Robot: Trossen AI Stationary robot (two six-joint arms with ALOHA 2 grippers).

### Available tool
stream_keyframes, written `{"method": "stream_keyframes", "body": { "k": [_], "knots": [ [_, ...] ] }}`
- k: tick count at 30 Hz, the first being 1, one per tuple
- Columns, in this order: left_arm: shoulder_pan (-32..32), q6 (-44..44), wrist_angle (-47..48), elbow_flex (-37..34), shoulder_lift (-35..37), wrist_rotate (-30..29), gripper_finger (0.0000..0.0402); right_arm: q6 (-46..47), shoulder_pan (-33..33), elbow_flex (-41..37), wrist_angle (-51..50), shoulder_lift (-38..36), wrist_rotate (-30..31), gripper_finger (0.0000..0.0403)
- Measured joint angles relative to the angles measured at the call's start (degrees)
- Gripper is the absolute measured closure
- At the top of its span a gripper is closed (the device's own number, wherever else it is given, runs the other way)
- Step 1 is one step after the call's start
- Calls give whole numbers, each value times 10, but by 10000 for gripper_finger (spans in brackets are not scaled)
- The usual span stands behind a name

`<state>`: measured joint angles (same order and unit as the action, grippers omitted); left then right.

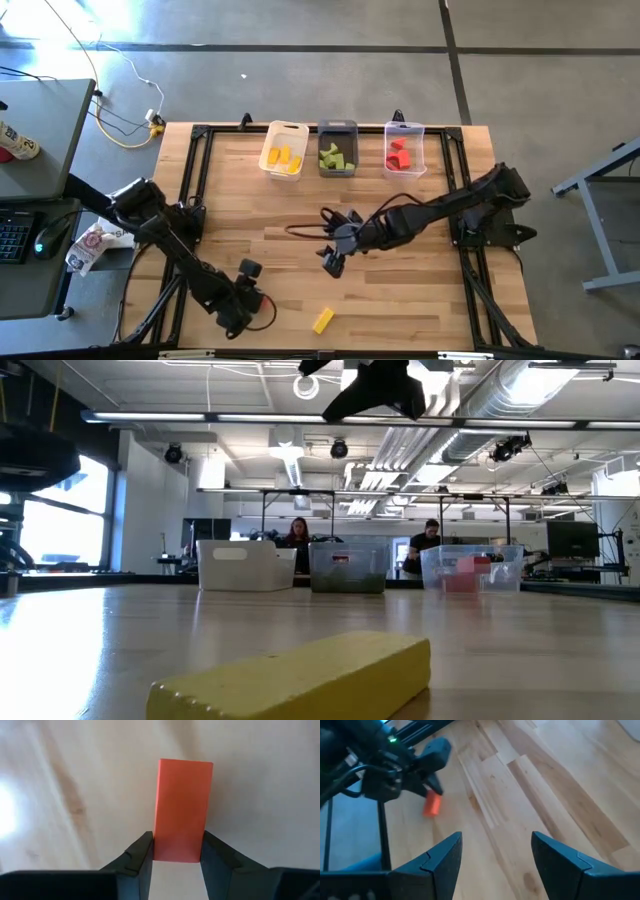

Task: Sort & place blocks by color
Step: Put the orange block into the transparent bin

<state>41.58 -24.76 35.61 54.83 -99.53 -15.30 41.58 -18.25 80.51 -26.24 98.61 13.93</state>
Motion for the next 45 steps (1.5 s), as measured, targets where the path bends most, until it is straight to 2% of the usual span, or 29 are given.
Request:
{"method": "stream_keyframes", "body": {
  "k": [14, 26, 35, 45],
  "knots": [
    [-51, 40, -3, 0, 2, -34, 295, 34, -36, 0, 0, 0, 25, 179],
    [-86, 99, -52, 0, 2, -69, 293, 75, -62, 0, -1, 0, 51, 179],
    [-122, 149, -120, 0, 2, -98, 293, 106, -65, 0, -14, 0, 52, 179],
    [-165, 191, -247, 0, 2, -127, 292, 138, -65, 0, -19, 0, 47, 179]
  ]
}}
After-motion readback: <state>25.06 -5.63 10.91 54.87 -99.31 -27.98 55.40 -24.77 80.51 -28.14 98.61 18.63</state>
